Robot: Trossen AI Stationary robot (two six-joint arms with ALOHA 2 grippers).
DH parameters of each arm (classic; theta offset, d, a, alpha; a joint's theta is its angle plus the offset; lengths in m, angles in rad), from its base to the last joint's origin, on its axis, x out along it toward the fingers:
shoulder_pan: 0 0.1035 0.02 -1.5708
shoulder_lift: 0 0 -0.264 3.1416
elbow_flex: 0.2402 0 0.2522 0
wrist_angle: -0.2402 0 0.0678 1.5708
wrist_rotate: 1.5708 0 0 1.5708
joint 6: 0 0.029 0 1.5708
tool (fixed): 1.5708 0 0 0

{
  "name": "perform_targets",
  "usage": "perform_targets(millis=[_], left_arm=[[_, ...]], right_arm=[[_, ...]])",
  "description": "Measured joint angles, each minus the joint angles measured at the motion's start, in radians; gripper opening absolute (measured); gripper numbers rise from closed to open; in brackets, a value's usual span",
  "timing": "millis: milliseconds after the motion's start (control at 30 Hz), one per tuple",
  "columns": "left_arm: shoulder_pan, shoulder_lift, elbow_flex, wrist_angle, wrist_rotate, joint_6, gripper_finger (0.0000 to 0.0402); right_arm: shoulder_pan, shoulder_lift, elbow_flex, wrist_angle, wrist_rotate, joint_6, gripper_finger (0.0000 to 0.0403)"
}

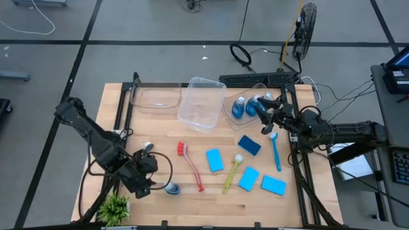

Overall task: Pick & Place Kitchen Sink Supplies
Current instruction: Put the blue dish soap into the right transparent bin

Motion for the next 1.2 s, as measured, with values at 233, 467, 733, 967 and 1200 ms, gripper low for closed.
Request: perform_targets(millis=[233, 467, 733, 967, 1200], left_arm=[[0.000, 0.000, -0.056, 0.112, -0.085, 0.168, 0.0244], [0.000, 0.000, -0.138, 0.229, -0.073, 0.217, 0.0244], [0.007, 0.008, -0.139, 0.305, -0.087, 0.254, 0.0244], [0.016, 0.077, -0.140, 0.307, -0.087, 0.274, 0.0244], [0.017, 0.105, -0.140, 0.404, -0.081, 0.286, 0.0244]], right_arm=[[0.000, 0.000, 0.000, -0.001, 0.000, 0.003, 0.0176], [0.000, 0.000, 0.000, -0.001, 0.000, 0.023, 0.0176], [0.000, 0.000, 0.000, -0.001, 0.001, 0.033, 0.0176], [0.000, 0.000, 0.000, -0.001, 0.001, 0.035, 0.0176], [0.000, 0.000, 0.000, -0.001, 0.001, 0.035, 0.0176]])
